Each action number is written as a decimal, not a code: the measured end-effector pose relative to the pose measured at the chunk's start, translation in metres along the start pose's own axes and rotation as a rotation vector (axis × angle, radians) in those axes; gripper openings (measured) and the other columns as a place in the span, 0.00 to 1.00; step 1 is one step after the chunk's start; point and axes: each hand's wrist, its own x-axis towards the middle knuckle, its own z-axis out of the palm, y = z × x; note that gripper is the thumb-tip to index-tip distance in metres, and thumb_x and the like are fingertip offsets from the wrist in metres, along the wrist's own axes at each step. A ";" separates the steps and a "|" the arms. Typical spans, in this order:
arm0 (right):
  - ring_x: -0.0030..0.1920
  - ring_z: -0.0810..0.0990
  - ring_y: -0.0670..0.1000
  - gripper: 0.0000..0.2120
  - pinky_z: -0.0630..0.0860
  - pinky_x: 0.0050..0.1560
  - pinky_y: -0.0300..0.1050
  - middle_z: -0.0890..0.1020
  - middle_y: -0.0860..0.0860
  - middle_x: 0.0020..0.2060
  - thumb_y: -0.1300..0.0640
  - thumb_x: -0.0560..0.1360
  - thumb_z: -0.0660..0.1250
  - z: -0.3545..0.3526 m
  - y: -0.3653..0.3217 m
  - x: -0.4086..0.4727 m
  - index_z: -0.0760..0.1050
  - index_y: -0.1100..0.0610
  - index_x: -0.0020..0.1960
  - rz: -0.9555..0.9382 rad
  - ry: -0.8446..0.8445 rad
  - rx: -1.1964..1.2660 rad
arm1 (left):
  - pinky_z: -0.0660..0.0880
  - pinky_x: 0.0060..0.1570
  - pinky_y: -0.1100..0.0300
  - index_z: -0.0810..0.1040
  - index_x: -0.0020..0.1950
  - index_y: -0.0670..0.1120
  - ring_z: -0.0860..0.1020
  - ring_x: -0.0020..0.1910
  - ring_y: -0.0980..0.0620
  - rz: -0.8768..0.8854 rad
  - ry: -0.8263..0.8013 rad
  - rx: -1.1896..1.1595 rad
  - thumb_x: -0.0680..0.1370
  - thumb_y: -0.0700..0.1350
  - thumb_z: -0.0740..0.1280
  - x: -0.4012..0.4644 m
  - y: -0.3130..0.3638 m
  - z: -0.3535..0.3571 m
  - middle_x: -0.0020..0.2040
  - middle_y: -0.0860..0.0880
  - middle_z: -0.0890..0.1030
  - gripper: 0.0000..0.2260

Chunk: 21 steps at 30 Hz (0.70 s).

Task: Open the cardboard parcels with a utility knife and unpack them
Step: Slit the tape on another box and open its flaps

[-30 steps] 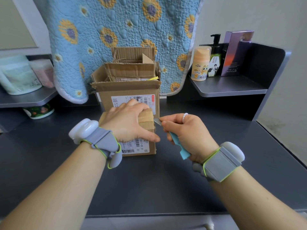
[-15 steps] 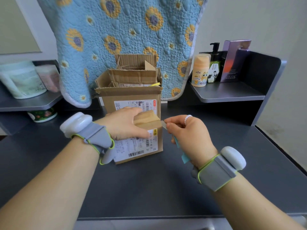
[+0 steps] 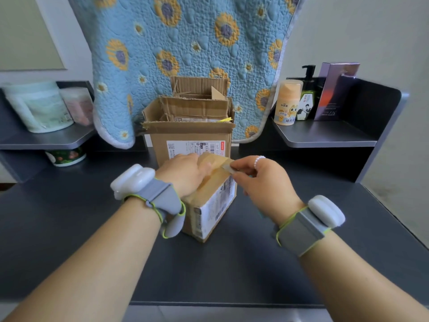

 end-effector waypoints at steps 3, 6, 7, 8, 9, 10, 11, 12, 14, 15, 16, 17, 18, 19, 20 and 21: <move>0.32 0.72 0.39 0.09 0.70 0.44 0.37 0.78 0.42 0.37 0.59 0.75 0.66 -0.006 0.001 0.007 0.80 0.54 0.53 -0.030 0.034 -0.092 | 0.69 0.55 0.60 0.61 0.72 0.46 0.72 0.63 0.45 -0.012 -0.071 -0.217 0.77 0.58 0.60 0.003 -0.003 0.002 0.68 0.45 0.71 0.28; 0.44 0.79 0.48 0.09 0.74 0.49 0.41 0.83 0.49 0.45 0.59 0.75 0.65 -0.014 -0.006 0.017 0.80 0.54 0.53 -0.018 0.021 -0.222 | 0.67 0.66 0.55 0.57 0.74 0.53 0.71 0.65 0.47 -0.058 -0.136 -0.523 0.70 0.60 0.69 0.005 -0.003 0.008 0.69 0.46 0.69 0.37; 0.49 0.79 0.50 0.09 0.75 0.51 0.42 0.83 0.51 0.48 0.59 0.75 0.65 -0.017 -0.009 0.021 0.80 0.53 0.53 -0.012 0.019 -0.269 | 0.66 0.66 0.54 0.60 0.73 0.55 0.72 0.64 0.47 -0.085 -0.138 -0.608 0.67 0.61 0.71 0.005 -0.003 0.011 0.67 0.47 0.70 0.38; 0.50 0.79 0.52 0.10 0.76 0.52 0.43 0.82 0.51 0.49 0.59 0.75 0.64 -0.019 -0.013 0.024 0.80 0.52 0.54 -0.012 0.020 -0.312 | 0.68 0.65 0.55 0.65 0.70 0.55 0.73 0.62 0.48 -0.110 -0.134 -0.709 0.65 0.60 0.73 0.004 -0.003 0.016 0.65 0.47 0.72 0.36; 0.51 0.79 0.53 0.10 0.76 0.52 0.44 0.82 0.51 0.50 0.59 0.75 0.64 -0.021 -0.018 0.026 0.80 0.51 0.54 -0.021 0.022 -0.343 | 0.71 0.61 0.56 0.69 0.66 0.53 0.76 0.58 0.49 -0.128 -0.124 -0.838 0.66 0.56 0.74 0.003 -0.002 0.020 0.61 0.48 0.76 0.31; 0.52 0.79 0.53 0.11 0.76 0.53 0.44 0.82 0.52 0.51 0.59 0.75 0.64 -0.021 -0.023 0.028 0.80 0.51 0.54 -0.031 0.015 -0.361 | 0.75 0.53 0.60 0.73 0.62 0.50 0.80 0.52 0.52 -0.145 -0.113 -0.983 0.67 0.52 0.75 0.002 -0.001 0.025 0.56 0.48 0.80 0.26; 0.53 0.79 0.54 0.11 0.76 0.55 0.45 0.82 0.52 0.52 0.59 0.74 0.64 -0.021 -0.028 0.030 0.80 0.51 0.54 -0.043 -0.004 -0.381 | 0.77 0.43 0.64 0.75 0.58 0.48 0.82 0.44 0.56 -0.169 -0.100 -1.121 0.68 0.47 0.75 0.000 0.002 0.030 0.50 0.49 0.82 0.21; 0.53 0.79 0.54 0.11 0.76 0.56 0.47 0.81 0.53 0.53 0.60 0.74 0.63 -0.020 -0.033 0.032 0.80 0.51 0.54 -0.052 -0.037 -0.418 | 0.76 0.34 0.68 0.76 0.55 0.47 0.82 0.36 0.58 -0.193 -0.078 -1.226 0.68 0.44 0.74 -0.002 0.004 0.034 0.45 0.50 0.83 0.17; 0.54 0.79 0.55 0.14 0.76 0.57 0.47 0.80 0.53 0.55 0.61 0.75 0.62 -0.016 -0.041 0.037 0.78 0.52 0.56 -0.050 -0.127 -0.539 | 0.73 0.25 0.70 0.75 0.51 0.47 0.81 0.28 0.60 -0.225 -0.025 -1.340 0.69 0.40 0.73 -0.004 0.010 0.038 0.41 0.50 0.82 0.14; 0.55 0.78 0.55 0.15 0.76 0.57 0.46 0.80 0.53 0.57 0.62 0.75 0.61 -0.014 -0.044 0.038 0.77 0.52 0.58 -0.047 -0.158 -0.596 | 0.73 0.25 0.70 0.75 0.52 0.46 0.81 0.28 0.59 -0.233 -0.006 -1.369 0.69 0.39 0.73 -0.004 0.013 0.039 0.41 0.49 0.82 0.14; 0.56 0.78 0.55 0.16 0.75 0.55 0.44 0.79 0.53 0.57 0.62 0.75 0.60 -0.012 -0.047 0.039 0.77 0.52 0.59 -0.049 -0.171 -0.635 | 0.74 0.25 0.69 0.74 0.53 0.46 0.81 0.28 0.58 -0.236 0.009 -1.388 0.69 0.39 0.73 -0.004 0.015 0.040 0.41 0.48 0.82 0.15; 0.56 0.78 0.55 0.16 0.73 0.53 0.44 0.79 0.53 0.58 0.63 0.75 0.60 -0.010 -0.048 0.040 0.77 0.52 0.59 -0.056 -0.172 -0.662 | 0.74 0.26 0.68 0.74 0.53 0.45 0.81 0.29 0.56 -0.238 0.024 -1.397 0.69 0.38 0.72 -0.004 0.016 0.040 0.41 0.47 0.82 0.15; 0.55 0.77 0.55 0.16 0.73 0.52 0.44 0.79 0.53 0.58 0.63 0.75 0.59 -0.009 -0.049 0.042 0.77 0.52 0.59 -0.062 -0.170 -0.686 | 0.74 0.27 0.67 0.74 0.54 0.45 0.81 0.30 0.55 -0.240 0.035 -1.399 0.69 0.38 0.72 -0.004 0.018 0.041 0.41 0.47 0.82 0.15; 0.54 0.77 0.54 0.16 0.72 0.50 0.43 0.79 0.54 0.57 0.62 0.75 0.59 -0.008 -0.050 0.043 0.77 0.53 0.59 -0.065 -0.173 -0.713 | 0.74 0.27 0.67 0.73 0.53 0.45 0.81 0.32 0.54 -0.244 0.045 -1.401 0.69 0.38 0.72 -0.004 0.018 0.041 0.41 0.47 0.82 0.15; 0.50 0.77 0.54 0.15 0.72 0.49 0.43 0.79 0.54 0.57 0.62 0.75 0.59 -0.006 -0.050 0.044 0.77 0.53 0.59 -0.062 -0.182 -0.741 | 0.74 0.27 0.67 0.73 0.53 0.45 0.80 0.32 0.53 -0.246 0.052 -1.403 0.69 0.38 0.71 -0.005 0.019 0.042 0.40 0.47 0.82 0.14; 0.47 0.75 0.53 0.15 0.71 0.47 0.42 0.79 0.54 0.56 0.62 0.75 0.60 -0.004 -0.051 0.045 0.77 0.54 0.59 -0.058 -0.192 -0.772 | 0.73 0.25 0.68 0.73 0.52 0.45 0.80 0.32 0.54 -0.245 0.058 -1.409 0.70 0.38 0.71 -0.005 0.019 0.042 0.40 0.47 0.81 0.14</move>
